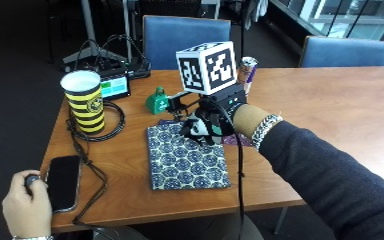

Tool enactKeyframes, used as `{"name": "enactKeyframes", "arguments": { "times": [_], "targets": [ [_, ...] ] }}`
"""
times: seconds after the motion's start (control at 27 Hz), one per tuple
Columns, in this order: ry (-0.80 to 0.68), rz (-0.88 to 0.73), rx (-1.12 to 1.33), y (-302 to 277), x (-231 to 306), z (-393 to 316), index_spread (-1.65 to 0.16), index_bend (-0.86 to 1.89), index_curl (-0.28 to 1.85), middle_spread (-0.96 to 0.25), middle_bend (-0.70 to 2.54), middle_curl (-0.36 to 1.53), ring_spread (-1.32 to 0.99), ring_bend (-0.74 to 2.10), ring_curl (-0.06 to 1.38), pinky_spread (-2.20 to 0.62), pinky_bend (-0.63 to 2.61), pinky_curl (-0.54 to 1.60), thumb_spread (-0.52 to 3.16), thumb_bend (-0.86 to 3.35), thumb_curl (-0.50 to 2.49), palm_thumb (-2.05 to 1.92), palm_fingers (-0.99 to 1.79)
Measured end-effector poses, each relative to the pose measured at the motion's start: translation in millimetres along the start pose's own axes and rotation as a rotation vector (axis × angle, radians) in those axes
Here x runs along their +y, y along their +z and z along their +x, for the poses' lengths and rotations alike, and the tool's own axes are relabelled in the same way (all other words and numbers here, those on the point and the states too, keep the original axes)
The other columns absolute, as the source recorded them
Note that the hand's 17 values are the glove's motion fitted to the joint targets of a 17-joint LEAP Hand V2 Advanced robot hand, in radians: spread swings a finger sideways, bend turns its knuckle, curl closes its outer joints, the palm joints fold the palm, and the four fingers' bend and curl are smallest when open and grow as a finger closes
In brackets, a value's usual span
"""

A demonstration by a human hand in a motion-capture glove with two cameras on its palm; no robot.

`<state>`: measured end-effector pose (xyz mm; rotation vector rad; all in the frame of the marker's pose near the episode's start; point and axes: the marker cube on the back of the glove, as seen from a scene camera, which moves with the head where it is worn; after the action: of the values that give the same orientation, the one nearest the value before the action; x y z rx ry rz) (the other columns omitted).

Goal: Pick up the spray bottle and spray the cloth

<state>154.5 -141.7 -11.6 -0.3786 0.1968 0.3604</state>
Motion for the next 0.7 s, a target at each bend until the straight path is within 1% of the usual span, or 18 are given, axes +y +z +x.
{"name": "enactKeyframes", "arguments": {
  "times": [0.26,0.41,0.59,0.7],
  "targets": [
    [-0.116,0.199,-0.137,-54,11,-25,-0.3,0.29,0.58,-0.2,0.66,0.49,-0.15,0.69,0.44,-0.29,0.44,0.39,1.27,-0.01,0.19,0.35,1.42],
    [-0.202,0.33,-0.273,-77,12,-39,-0.3,0.29,0.58,-0.2,0.66,0.49,-0.15,0.69,0.44,-0.29,0.45,0.39,1.27,-0.01,0.19,0.34,1.41],
    [-0.316,0.482,-0.458,-85,6,-64,-0.3,0.29,0.58,-0.2,0.66,0.49,-0.16,0.69,0.44,-0.29,0.44,0.39,1.26,-0.02,0.19,0.33,1.41],
    [-0.376,0.566,-0.624,-82,-1,-82,-0.3,0.29,0.58,-0.21,0.66,0.49,-0.16,0.68,0.44,-0.29,0.43,0.38,1.25,-0.02,0.19,0.33,1.4]
  ]
}}
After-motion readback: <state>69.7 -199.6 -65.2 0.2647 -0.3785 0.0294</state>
